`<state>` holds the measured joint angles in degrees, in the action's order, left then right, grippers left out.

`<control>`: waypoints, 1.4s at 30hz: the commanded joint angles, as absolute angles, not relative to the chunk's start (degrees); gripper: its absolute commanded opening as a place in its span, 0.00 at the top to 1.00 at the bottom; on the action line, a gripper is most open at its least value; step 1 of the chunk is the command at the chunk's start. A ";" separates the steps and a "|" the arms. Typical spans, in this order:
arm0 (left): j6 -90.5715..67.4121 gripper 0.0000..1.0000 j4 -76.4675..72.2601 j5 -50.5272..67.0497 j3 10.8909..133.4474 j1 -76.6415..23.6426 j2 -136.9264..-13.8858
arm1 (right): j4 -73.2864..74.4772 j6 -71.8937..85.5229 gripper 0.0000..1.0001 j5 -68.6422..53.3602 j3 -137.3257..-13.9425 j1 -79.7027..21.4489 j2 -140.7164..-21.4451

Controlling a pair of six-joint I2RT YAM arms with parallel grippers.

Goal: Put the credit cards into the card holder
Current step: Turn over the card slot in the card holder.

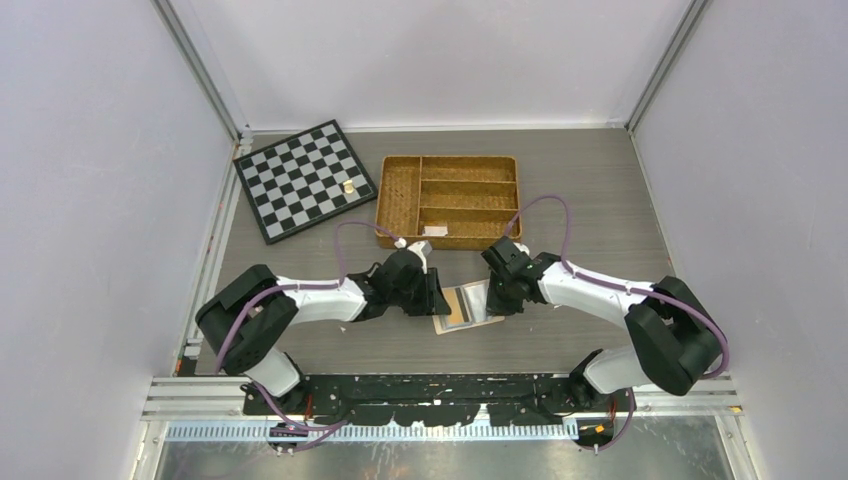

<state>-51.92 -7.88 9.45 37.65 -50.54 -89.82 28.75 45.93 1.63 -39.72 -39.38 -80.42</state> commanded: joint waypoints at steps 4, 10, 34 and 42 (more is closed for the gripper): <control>-54.26 0.63 -19.65 8.93 35.08 -50.81 -89.82 | 21.62 49.45 0.99 -3.57 -36.01 -40.08 -82.97; -53.53 0.64 -23.67 8.94 34.49 -50.76 -87.67 | 20.28 49.94 1.00 -4.77 -35.33 -40.11 -82.99; -50.36 0.64 -33.70 13.82 35.40 -50.89 -89.37 | 18.66 53.79 0.77 -2.39 -33.55 -40.04 -78.38; -49.58 0.65 -31.72 12.00 35.75 -50.89 -89.78 | 24.18 53.81 0.65 3.51 -33.25 -38.90 -72.39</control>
<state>-51.83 -30.55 13.13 34.37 -50.63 -90.78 19.42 53.78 -2.11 -33.74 -39.57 -75.55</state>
